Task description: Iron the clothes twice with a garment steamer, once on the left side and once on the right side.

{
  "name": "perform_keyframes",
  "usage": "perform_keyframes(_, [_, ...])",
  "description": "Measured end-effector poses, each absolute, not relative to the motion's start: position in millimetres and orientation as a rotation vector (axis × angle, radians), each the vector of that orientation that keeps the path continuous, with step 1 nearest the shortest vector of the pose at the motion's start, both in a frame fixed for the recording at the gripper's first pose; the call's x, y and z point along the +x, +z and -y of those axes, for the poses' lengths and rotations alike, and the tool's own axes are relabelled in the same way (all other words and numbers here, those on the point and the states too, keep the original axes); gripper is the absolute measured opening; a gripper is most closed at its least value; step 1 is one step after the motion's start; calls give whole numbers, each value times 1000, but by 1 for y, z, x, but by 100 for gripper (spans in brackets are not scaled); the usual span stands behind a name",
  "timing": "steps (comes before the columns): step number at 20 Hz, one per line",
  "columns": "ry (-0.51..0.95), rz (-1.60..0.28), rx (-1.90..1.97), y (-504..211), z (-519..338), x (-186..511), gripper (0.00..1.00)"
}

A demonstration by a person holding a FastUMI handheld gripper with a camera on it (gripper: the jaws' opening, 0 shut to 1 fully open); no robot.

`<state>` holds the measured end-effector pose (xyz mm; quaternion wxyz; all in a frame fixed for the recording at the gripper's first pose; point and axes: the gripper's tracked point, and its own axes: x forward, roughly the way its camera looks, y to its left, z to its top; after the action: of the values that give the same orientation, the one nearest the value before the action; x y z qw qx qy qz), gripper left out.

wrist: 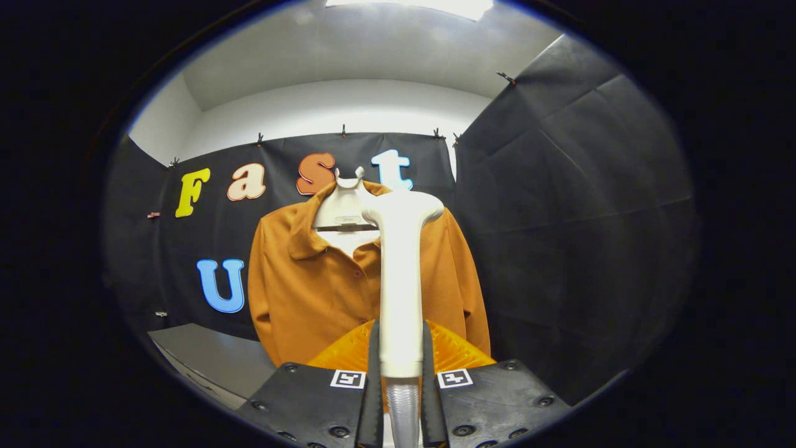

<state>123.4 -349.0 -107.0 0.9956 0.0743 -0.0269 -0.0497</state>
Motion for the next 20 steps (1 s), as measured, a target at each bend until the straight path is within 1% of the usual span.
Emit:
perform_keyframes(4, [-87,5,178,-145,354,138,27])
perform_keyframes(10, [-72,-61,214,-193,352,133,27])
perform_keyframes(20, [-69,-262,196,-309,344,84,27])
